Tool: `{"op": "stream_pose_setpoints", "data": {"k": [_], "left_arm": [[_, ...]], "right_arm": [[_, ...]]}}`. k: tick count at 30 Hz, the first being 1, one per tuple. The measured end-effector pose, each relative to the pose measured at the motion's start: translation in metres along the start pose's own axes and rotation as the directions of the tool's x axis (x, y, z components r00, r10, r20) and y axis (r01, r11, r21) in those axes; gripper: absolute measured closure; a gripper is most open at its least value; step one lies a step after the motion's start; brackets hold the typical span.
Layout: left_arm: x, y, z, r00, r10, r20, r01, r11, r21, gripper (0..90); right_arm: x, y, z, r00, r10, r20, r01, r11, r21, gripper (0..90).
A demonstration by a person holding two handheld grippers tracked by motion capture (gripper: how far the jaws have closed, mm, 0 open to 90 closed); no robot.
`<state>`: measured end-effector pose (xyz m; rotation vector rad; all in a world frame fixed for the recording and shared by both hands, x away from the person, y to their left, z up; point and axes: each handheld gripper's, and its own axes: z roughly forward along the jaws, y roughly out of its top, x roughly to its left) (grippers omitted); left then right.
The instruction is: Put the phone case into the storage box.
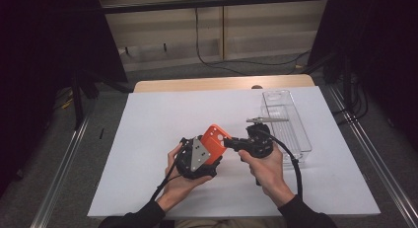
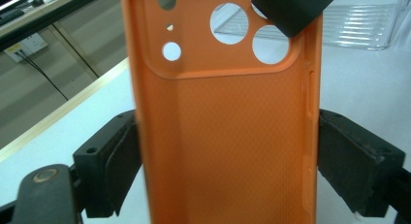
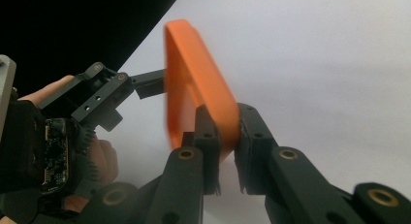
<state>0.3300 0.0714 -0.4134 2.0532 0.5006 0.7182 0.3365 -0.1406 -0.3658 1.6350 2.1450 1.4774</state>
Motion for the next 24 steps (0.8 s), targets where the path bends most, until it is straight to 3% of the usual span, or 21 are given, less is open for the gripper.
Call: {"op": "stream_pose_setpoints", "data": {"k": [9,12,14,17,20,24], "left_arm": [[0.003,0.000,0.000,0.9987,-0.036,0.037,0.038,0.9989,-0.029,8.5],[0.006,0.000,0.000,0.9954,-0.075,0.059,0.078,0.9961,-0.042,7.7],[0.006,0.000,0.000,0.9949,-0.091,0.045,0.093,0.9944,-0.051,6.3],[0.009,0.000,-0.001,0.9919,-0.112,0.059,0.116,0.9916,-0.057,5.5],[0.012,-0.001,-0.001,0.9908,-0.110,0.080,0.114,0.9922,-0.050,3.2],[0.016,-0.002,-0.001,0.9813,-0.156,0.113,0.163,0.9854,-0.050,2.8]], "right_arm": [[0.002,0.001,-0.003,0.9994,-0.031,0.014,0.031,0.999,-0.032,81.1],[0.000,0.002,-0.005,0.9993,-0.032,0.018,0.033,0.998,-0.045,81.1],[-0.001,0.003,-0.006,0.9990,-0.040,0.021,0.041,0.998,-0.047,81.1],[-0.002,0.005,-0.009,0.9986,-0.046,0.026,0.047,0.997,-0.058,81.1],[-0.004,0.006,-0.011,0.9980,-0.052,0.035,0.055,0.996,-0.068,81.1],[-0.006,0.006,-0.012,0.9969,-0.062,0.049,0.066,0.995,-0.080,81.1]]}}
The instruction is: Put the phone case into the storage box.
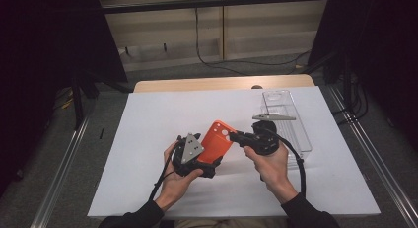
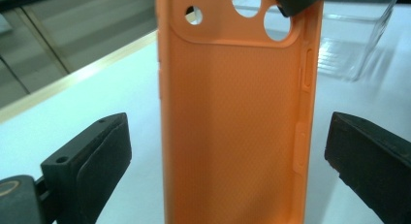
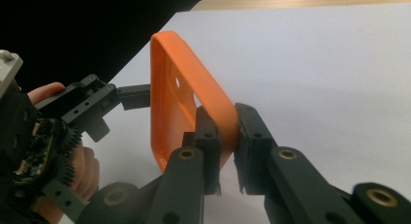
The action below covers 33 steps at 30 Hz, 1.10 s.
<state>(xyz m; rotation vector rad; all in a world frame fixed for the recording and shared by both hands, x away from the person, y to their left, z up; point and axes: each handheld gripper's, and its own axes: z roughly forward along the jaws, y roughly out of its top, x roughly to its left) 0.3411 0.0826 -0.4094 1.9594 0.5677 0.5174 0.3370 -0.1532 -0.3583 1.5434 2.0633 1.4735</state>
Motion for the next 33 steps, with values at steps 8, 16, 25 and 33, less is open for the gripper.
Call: {"op": "stream_pose_setpoints", "data": {"k": [8,16,25,33], "left_arm": [[0.007,-0.004,-0.003,0.9986,-0.052,0.010,0.053,0.9978,-0.042,2.8],[0.016,-0.007,-0.009,0.9970,-0.078,-0.001,0.077,0.9949,-0.065,2.8],[0.017,-0.010,-0.012,0.9966,-0.082,-0.005,0.082,0.9939,-0.075,2.8],[0.025,-0.012,-0.019,0.9920,-0.126,-0.015,0.124,0.9896,-0.073,2.8]], "right_arm": [[-0.004,0.002,-0.002,0.9996,-0.023,0.016,0.023,1.000,-0.017,81.1],[-0.015,0.004,-0.004,0.9989,-0.032,0.035,0.033,0.999,-0.032,81.1],[-0.019,0.007,-0.008,0.9965,-0.061,0.057,0.063,0.997,-0.049,81.1],[-0.024,0.009,-0.013,0.9938,-0.079,0.078,0.083,0.995,-0.052,81.0]]}}
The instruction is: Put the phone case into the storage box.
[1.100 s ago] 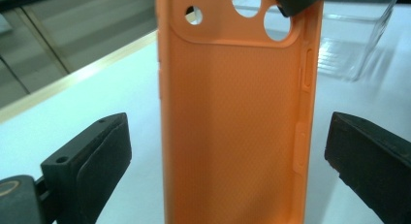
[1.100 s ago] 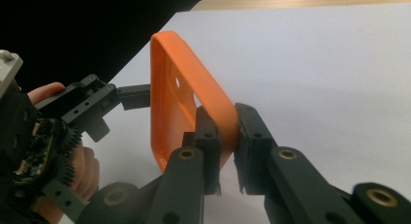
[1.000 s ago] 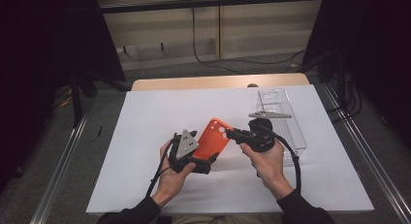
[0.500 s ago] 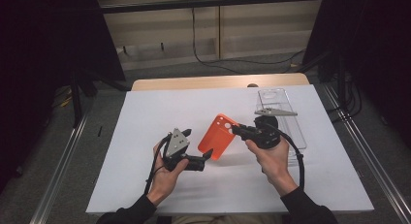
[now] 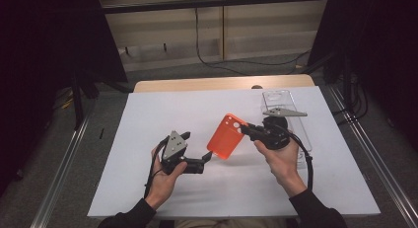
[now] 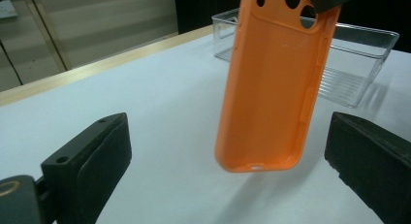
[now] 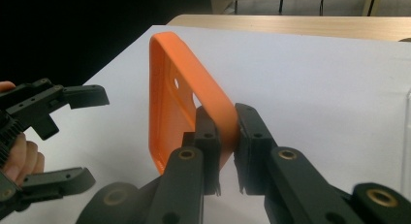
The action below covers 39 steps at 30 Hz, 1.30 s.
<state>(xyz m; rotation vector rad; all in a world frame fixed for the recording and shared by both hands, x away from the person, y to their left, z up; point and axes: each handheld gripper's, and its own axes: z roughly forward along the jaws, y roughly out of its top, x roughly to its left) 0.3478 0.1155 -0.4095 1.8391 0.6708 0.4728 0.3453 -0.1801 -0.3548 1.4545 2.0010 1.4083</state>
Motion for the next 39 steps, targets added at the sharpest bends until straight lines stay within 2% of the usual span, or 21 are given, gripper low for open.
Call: {"op": "stream_pose_setpoints", "data": {"k": [2,8,13,14,18,21,24,28,30,33,39], "left_arm": [[0.002,-0.001,-0.003,0.9997,0.004,-0.025,-0.004,1.0000,0.003,2.7],[0.009,-0.006,-0.012,0.9992,-0.033,-0.025,0.033,0.9995,-0.002,2.3],[0.019,-0.008,-0.021,0.9965,-0.059,-0.059,0.058,0.9980,-0.027,2.5],[0.021,-0.008,-0.023,0.9960,-0.072,-0.054,0.070,0.9970,-0.033,2.4],[0.025,-0.012,-0.028,0.9943,-0.075,-0.076,0.073,0.9968,-0.034,2.5],[0.025,-0.014,-0.033,0.9903,-0.052,-0.129,0.049,0.9984,-0.028,2.5],[0.026,-0.016,-0.038,0.9891,-0.055,-0.136,0.051,0.9982,-0.030,2.8],[0.030,-0.019,-0.045,0.9858,-0.079,-0.148,0.075,0.9966,-0.035,2.8],[0.033,-0.021,-0.051,0.9836,-0.097,-0.152,0.090,0.9946,-0.052,2.8],[0.036,-0.023,-0.058,0.9821,-0.101,-0.159,0.091,0.9935,-0.068,2.9],[0.043,-0.031,-0.072,0.9737,-0.124,-0.191,0.110,0.9905,-0.083,2.8]], "right_arm": [[-0.001,0.001,-0.002,0.9999,-0.011,0.008,0.011,1.000,0.001,81.0],[-0.006,0.002,-0.007,0.9996,-0.019,0.020,0.019,1.000,-0.003,81.0],[-0.011,0.004,-0.014,0.9992,-0.026,0.030,0.027,1.000,-0.014,81.0],[-0.012,0.005,-0.015,0.9992,-0.025,0.032,0.026,1.000,-0.016,81.0],[-0.016,0.007,-0.020,0.9981,-0.047,0.039,0.048,0.998,-0.028,81.0],[-0.018,0.011,-0.025,0.9971,-0.060,0.046,0.062,0.998,-0.032,81.0],[-0.021,0.015,-0.029,0.9962,-0.071,0.051,0.073,0.997,-0.038,81.0],[-0.025,0.021,-0.034,0.9947,-0.083,0.060,0.086,0.995,-0.045,81.0],[-0.028,0.023,-0.037,0.9937,-0.090,0.067,0.093,0.994,-0.051,81.0],[-0.035,0.026,-0.042,0.9943,-0.077,0.073,0.082,0.995,-0.058,81.0],[-0.043,0.033,-0.051,0.9895,-0.095,0.108,0.103,0.993,-0.064,81.0]]}}
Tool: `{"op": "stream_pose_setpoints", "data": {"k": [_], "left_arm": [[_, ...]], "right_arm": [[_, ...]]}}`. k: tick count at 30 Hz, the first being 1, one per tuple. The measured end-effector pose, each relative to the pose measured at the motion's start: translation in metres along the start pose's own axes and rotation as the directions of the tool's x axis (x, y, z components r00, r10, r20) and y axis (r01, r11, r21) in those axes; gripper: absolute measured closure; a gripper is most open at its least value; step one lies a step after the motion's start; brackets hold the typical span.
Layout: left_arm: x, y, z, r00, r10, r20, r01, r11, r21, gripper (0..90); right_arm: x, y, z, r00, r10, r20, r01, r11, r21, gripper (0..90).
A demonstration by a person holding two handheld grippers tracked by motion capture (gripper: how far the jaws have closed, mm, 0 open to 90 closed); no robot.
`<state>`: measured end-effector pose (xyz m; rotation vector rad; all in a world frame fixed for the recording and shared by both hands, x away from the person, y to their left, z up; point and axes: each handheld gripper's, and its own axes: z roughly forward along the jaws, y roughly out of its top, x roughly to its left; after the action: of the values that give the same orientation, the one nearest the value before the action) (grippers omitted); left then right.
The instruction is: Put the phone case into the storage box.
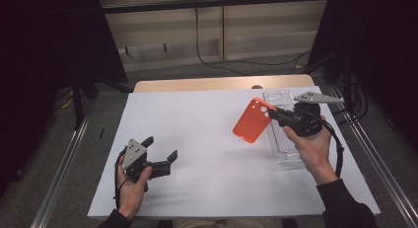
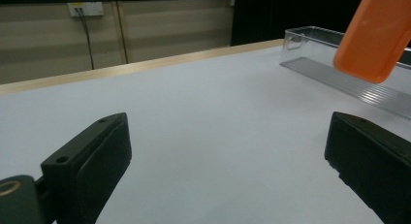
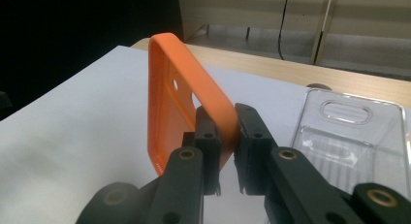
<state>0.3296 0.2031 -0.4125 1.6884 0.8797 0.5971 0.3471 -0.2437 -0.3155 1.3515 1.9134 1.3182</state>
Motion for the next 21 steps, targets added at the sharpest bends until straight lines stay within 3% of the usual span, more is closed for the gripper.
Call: {"op": "stream_pose_setpoints", "data": {"k": [12,16,18,21], "left_arm": [[0.018,-0.013,-0.028,0.9978,-0.029,-0.060,0.028,0.9996,-0.010,2.8],[0.021,-0.015,-0.029,0.9957,-0.045,-0.081,0.044,0.9989,-0.013,2.9],[0.021,-0.016,-0.028,0.9955,-0.031,-0.090,0.031,0.9995,0.000,2.8],[0.021,-0.017,-0.028,0.9943,-0.040,-0.099,0.038,0.9991,-0.019,2.8]], "right_arm": [[-0.018,0.018,-0.013,0.9987,-0.013,0.049,0.015,0.999,-0.028,81.0],[-0.022,0.026,-0.016,0.9976,-0.024,0.065,0.026,0.999,-0.033,81.1],[-0.024,0.030,-0.018,0.9969,-0.032,0.072,0.034,0.999,-0.037,81.0],[-0.029,0.033,-0.019,0.9962,-0.030,0.082,0.033,0.999,-0.035,81.1]]}}
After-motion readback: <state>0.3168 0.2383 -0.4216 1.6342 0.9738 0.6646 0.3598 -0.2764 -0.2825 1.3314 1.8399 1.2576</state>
